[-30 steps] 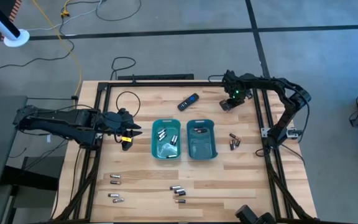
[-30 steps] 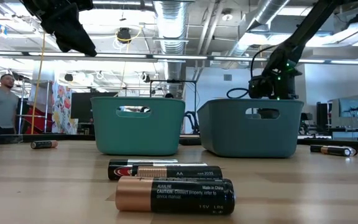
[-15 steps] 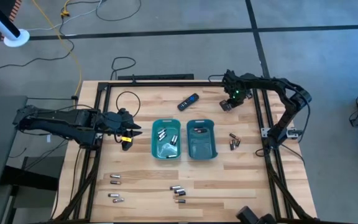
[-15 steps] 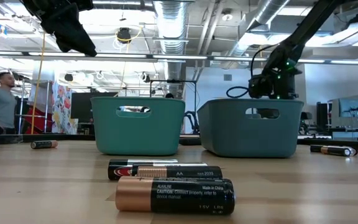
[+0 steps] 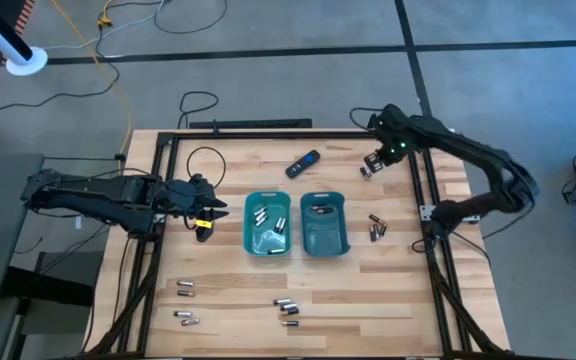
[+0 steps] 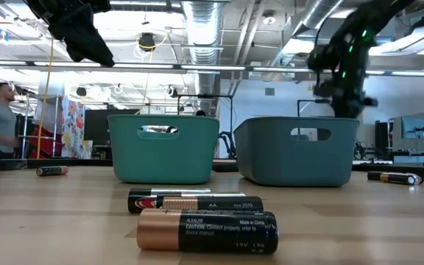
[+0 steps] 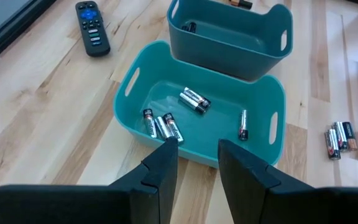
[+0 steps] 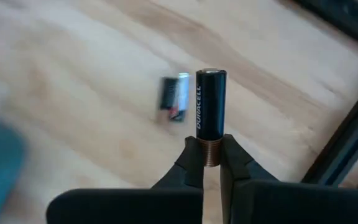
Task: Sort batteries
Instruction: Put the copper and black battery into the blue bin
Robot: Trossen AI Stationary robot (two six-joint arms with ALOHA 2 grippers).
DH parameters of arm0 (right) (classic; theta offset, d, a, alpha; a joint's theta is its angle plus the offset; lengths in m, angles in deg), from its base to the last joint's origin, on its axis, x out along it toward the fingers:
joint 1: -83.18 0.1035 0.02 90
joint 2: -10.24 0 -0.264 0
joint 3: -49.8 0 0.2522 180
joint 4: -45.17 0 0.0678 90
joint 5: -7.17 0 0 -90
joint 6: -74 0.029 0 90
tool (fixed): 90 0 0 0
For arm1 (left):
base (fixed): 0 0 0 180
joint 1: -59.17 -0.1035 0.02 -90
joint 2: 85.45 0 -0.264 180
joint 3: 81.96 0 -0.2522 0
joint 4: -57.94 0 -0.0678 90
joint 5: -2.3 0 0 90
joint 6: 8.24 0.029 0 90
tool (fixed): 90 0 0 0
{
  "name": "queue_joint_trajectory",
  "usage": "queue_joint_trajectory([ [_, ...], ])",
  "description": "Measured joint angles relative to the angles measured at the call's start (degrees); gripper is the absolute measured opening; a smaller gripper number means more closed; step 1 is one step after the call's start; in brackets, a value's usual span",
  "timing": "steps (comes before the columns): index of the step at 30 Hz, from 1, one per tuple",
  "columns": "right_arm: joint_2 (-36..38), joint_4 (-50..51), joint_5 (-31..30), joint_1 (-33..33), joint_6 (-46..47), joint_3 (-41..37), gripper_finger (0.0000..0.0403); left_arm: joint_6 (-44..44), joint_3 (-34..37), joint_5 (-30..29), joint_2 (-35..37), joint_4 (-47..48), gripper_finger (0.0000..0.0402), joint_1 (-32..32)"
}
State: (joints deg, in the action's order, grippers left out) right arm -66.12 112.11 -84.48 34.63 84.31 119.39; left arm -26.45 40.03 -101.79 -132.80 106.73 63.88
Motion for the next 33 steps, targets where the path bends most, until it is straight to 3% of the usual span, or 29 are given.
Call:
queue_joint_trajectory([
  [6, 7.72, 0.55, 0.04, 10.39, -0.18, 2.49, 0.0015, 0.0, 0.0, -0.01, 0.0, 0.04, 0.0111, 0.0],
  [14, 7.64, -6.77, 0.07, 27.67, -0.31, 3.48, 0.0015, 0.0, 0.0, -0.01, 0.0, 0.04, 0.0111, 0.0],
  [22, 0.55, -11.06, 0.11, 38.35, 0.15, 3.48, 0.0015, 0.0, 0.0, 0.0, 0.01, 0.07, 0.0111, 0.0],
  [33, -12.65, -13.78, 0.09, 43.43, 0.35, 3.48, 0.0015, 0.0, 0.0, 0.0, 0.01, 0.15, 0.0111, 0.0],
])
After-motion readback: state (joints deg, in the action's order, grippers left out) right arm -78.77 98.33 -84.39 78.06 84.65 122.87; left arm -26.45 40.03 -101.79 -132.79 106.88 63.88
